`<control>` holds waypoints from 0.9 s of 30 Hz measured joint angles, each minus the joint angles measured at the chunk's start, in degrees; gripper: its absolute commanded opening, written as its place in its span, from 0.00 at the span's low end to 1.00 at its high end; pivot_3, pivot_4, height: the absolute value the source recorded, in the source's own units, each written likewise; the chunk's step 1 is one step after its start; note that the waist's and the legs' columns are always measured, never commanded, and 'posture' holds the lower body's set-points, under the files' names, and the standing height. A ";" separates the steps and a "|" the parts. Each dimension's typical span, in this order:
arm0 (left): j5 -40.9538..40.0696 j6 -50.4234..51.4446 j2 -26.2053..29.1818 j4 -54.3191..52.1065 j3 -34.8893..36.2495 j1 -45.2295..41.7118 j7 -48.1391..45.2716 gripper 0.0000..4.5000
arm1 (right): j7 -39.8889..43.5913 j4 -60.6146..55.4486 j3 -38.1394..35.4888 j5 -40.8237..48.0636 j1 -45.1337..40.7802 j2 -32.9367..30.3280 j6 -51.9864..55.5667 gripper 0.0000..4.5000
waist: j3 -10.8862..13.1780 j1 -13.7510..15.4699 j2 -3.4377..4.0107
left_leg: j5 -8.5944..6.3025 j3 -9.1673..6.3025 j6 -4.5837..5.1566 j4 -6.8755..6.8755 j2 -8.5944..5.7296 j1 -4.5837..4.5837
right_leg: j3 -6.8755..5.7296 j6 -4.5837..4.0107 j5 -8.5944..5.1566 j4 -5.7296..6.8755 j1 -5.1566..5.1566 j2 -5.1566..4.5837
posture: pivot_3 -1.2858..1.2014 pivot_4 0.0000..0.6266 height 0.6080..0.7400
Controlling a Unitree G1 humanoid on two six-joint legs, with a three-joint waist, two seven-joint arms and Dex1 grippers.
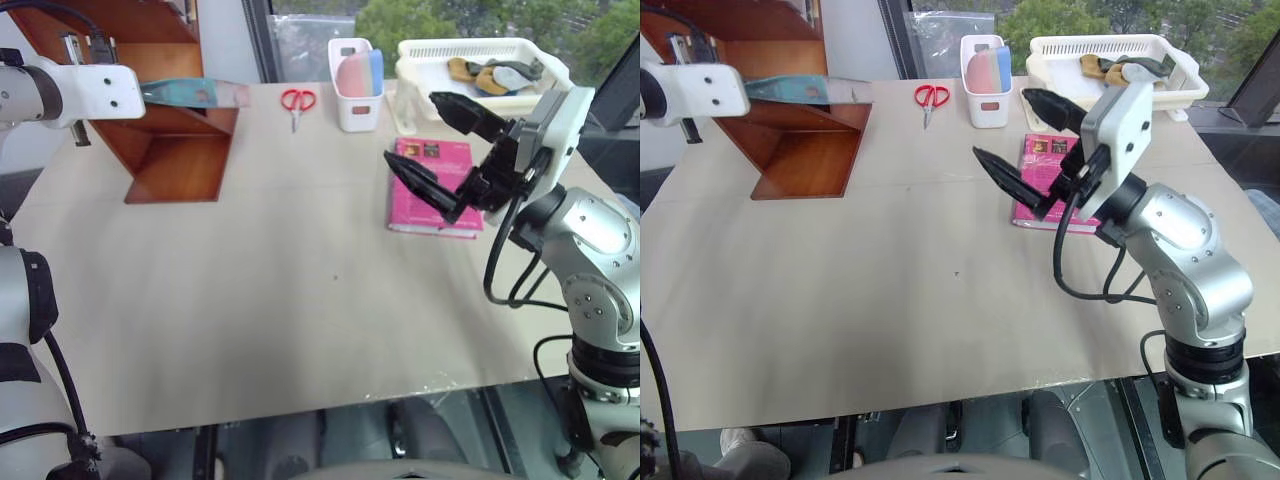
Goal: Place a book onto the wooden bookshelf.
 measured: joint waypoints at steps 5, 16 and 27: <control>-0.57 0.13 0.15 -0.31 0.19 0.09 -0.43 0.14 | -0.72 1.82 -1.07 2.33 -3.35 2.01 -0.51 1.00 | 0.00 -0.10 0.00 | 0.00 0.01 0.00 0.05 0.01 -0.02 | 0.00 0.00 0.00 0.01 0.00 0.00 | 0.52 0.24 1.00; -4.85 -1.12 3.05 -0.53 2.64 4.31 -1.97 0.91 | 0.11 3.14 -1.06 2.95 -3.34 2.10 -0.56 1.00 | 0.03 -0.11 -0.04 | 0.00 0.00 0.00 0.05 0.03 -0.20 | -0.01 0.00 0.00 -0.01 -0.15 0.00 | 0.52 0.24 1.00; -47.13 10.88 0.37 -37.82 25.08 32.90 -14.20 0.91 | 4.32 4.85 0.20 0.68 1.70 -3.83 -0.35 1.00 | 0.06 1.24 -0.12 | 0.00 -0.10 0.01 0.28 0.09 -0.28 | -0.16 -0.01 0.01 0.03 -0.02 -0.13 | 0.52 0.24 1.00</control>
